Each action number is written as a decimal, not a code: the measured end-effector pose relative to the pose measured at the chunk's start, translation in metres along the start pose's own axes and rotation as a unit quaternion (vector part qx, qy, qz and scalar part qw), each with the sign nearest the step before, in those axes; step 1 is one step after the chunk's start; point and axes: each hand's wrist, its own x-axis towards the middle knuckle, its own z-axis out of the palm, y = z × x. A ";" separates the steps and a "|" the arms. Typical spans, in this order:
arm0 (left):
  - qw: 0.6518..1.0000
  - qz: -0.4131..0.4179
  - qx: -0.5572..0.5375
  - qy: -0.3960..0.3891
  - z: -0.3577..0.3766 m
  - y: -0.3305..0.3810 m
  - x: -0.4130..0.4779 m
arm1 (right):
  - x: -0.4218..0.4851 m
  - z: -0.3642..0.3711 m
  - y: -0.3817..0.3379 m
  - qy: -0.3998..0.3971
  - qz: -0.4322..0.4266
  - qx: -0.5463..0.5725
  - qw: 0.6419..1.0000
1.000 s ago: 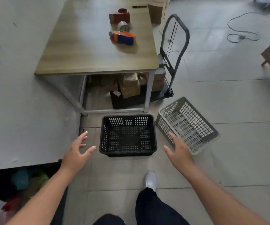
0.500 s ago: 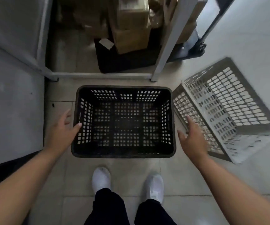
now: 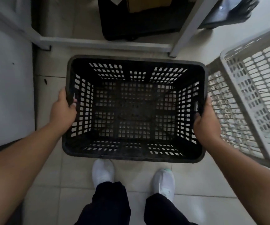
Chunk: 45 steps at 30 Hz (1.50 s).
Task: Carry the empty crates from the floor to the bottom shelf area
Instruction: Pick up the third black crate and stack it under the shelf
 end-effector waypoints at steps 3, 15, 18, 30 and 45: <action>1.000 -0.010 -0.007 0.010 -0.028 0.011 -0.028 | -0.021 -0.029 -0.013 0.000 -0.013 -0.027 1.000; 0.990 -0.056 -0.005 0.126 -0.252 0.086 -0.249 | -0.160 -0.251 -0.120 -0.021 -0.190 -0.047 0.980; 0.979 -0.096 -0.043 0.176 -0.308 0.099 -0.328 | -0.200 -0.308 -0.163 -0.048 -0.241 -0.036 0.969; 0.870 -0.288 -0.118 0.382 -0.430 0.066 -0.705 | -0.411 -0.403 -0.306 -0.095 -0.527 -0.113 0.837; 0.614 -0.529 -0.191 0.554 -0.299 0.031 -1.269 | -0.868 -0.353 -0.210 -0.233 -0.799 -0.163 0.530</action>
